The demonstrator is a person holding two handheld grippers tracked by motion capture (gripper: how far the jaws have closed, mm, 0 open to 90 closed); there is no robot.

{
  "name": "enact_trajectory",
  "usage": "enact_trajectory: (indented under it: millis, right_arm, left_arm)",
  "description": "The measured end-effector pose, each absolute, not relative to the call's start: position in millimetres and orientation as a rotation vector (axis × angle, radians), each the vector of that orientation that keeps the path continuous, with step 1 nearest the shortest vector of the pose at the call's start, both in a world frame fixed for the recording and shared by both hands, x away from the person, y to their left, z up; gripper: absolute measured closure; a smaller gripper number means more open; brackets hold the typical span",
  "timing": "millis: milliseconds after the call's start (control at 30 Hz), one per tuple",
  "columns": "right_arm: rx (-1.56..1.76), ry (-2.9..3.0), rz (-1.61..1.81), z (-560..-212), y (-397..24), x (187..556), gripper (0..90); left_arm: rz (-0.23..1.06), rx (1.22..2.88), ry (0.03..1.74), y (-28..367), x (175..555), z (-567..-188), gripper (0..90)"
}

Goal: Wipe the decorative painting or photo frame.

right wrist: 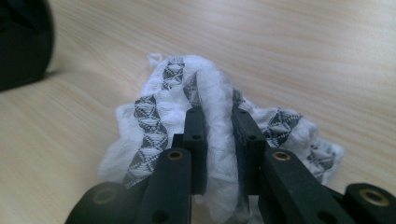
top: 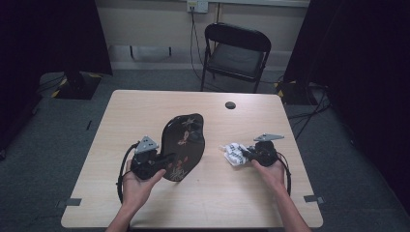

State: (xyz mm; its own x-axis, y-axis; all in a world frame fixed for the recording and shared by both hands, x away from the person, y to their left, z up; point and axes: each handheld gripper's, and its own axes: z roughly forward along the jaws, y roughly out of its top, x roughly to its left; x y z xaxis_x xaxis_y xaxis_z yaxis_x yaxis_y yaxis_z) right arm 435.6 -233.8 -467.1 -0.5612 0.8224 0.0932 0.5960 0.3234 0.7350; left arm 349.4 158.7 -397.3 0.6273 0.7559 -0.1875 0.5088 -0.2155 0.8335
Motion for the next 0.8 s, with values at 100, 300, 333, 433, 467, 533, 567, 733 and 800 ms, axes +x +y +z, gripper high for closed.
enact_trajectory:
  millis: [100,300,333,433,467,533,567,733,800]
  right_arm:
    - [1.262,2.277,1.15,-459,-234,429,78.7]
    - [1.234,2.236,1.284,-440,-234,415,78.7]
    - [1.225,2.234,1.293,-437,-232,413,78.7]
    - [1.18,2.24,1.327,-431,-226,410,78.7]
    - [1.175,2.246,1.334,-430,-224,409,78.7]
    - [1.168,2.251,1.382,-427,-220,409,78.7]
    - [1.156,2.256,1.396,-425,-216,407,78.7]
    - [1.074,2.268,1.436,-412,-197,401,78.7]
    - [1.041,2.273,1.456,-407,-189,398,78.7]
  left_arm:
    - [0.318,1.881,1.012,158,349,-397,80.5]
    - [0.313,1.876,1.022,158,350,-397,80.5]
    - [0.314,1.878,1.019,158,350,-397,80.5]
    - [0.315,1.881,1.015,158,350,-397,80.5]
    - [0.312,1.882,1.014,158,350,-397,80.6]
    - [0.308,1.885,1.015,158,350,-397,80.5]
    - [0.309,1.89,1.014,158,350,-396,80.5]
    - [0.311,1.888,1.03,156,349,-396,80.5]
    - [0.311,1.886,1.026,154,348,-396,80.6]
